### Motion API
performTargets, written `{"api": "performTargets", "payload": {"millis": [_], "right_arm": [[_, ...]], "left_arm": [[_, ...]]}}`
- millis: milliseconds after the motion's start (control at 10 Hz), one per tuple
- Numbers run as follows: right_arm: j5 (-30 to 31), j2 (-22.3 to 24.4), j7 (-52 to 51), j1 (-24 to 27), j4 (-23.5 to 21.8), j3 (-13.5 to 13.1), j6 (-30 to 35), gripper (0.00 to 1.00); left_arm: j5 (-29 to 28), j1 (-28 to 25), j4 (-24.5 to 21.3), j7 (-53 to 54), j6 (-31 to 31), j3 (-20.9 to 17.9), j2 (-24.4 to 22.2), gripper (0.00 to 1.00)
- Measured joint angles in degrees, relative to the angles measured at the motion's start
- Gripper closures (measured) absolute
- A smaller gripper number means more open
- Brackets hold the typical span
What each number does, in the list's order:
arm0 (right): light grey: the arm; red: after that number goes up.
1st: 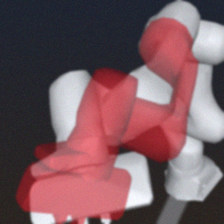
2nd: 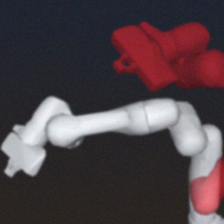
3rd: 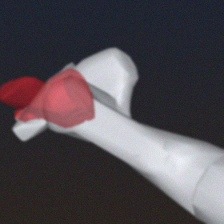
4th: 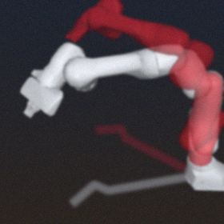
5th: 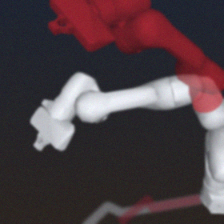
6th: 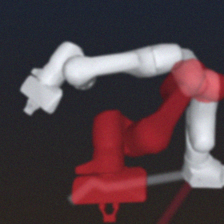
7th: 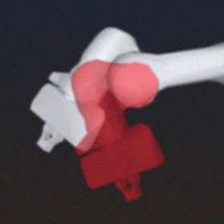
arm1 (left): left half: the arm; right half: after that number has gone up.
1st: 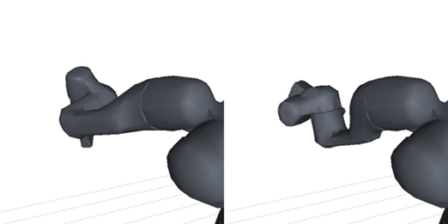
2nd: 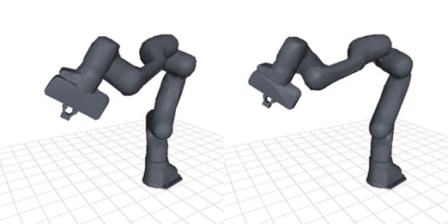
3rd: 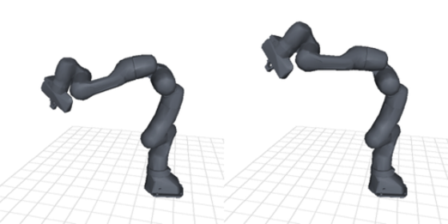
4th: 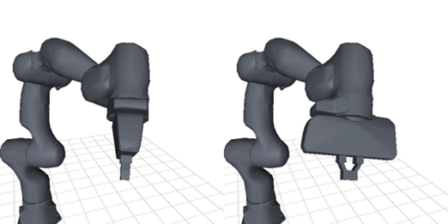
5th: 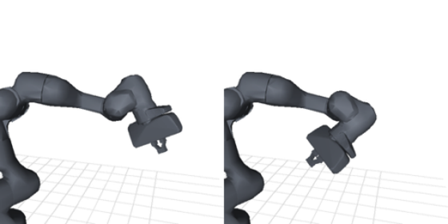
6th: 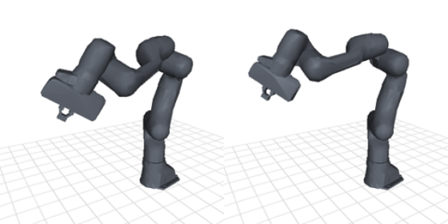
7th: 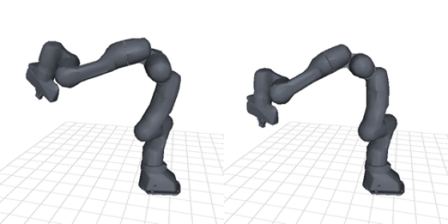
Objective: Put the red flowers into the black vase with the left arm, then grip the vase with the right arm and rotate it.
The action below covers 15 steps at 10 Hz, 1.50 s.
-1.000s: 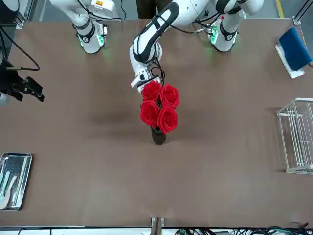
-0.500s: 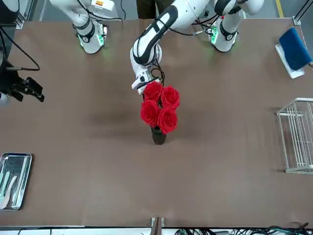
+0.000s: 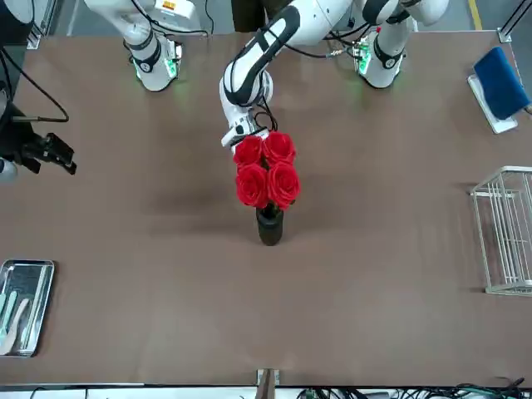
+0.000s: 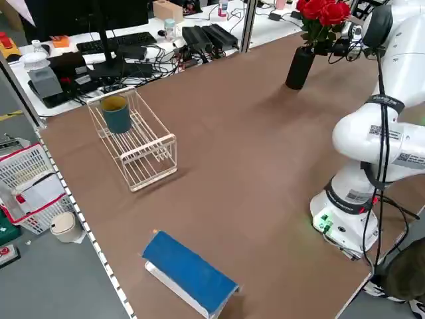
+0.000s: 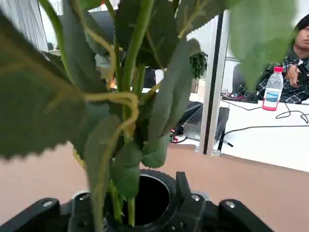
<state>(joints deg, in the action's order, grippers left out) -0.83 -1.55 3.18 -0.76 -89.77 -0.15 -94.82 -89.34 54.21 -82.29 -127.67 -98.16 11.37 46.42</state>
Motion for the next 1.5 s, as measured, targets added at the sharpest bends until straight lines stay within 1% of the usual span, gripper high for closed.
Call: {"api": "performTargets", "payload": {"millis": [700, 900, 1100, 1300, 1500], "right_arm": [[0.0, -0.1, 0.0, 0.0, 0.0, 0.0, 0.0, 0.00], [0.0, -0.1, 0.0, -0.3, 0.0, 0.0, 0.0, 0.00], [0.0, -0.1, 0.0, -0.3, 0.0, 0.0, 0.0, 0.00], [0.0, -0.1, 0.0, -0.4, 0.0, 0.0, 0.0, 0.00], [0.0, -0.1, 0.0, -0.4, 0.0, 0.0, 0.0, 0.00]], "left_arm": [[0.0, 0.0, 0.7, 0.0, 0.6, 0.1, 0.0, 0.40], [1.0, 0.2, 1.2, 0.0, 0.8, 0.1, -0.2, 0.40], [1.8, 0.5, 1.4, 0.0, 0.8, 0.4, -1.1, 0.40], [3.4, 0.8, 1.5, 0.0, 0.9, 1.7, -2.1, 0.40], [4.2, 1.0, 1.7, 0.0, 1.2, 2.5, -4.1, 0.40]]}}
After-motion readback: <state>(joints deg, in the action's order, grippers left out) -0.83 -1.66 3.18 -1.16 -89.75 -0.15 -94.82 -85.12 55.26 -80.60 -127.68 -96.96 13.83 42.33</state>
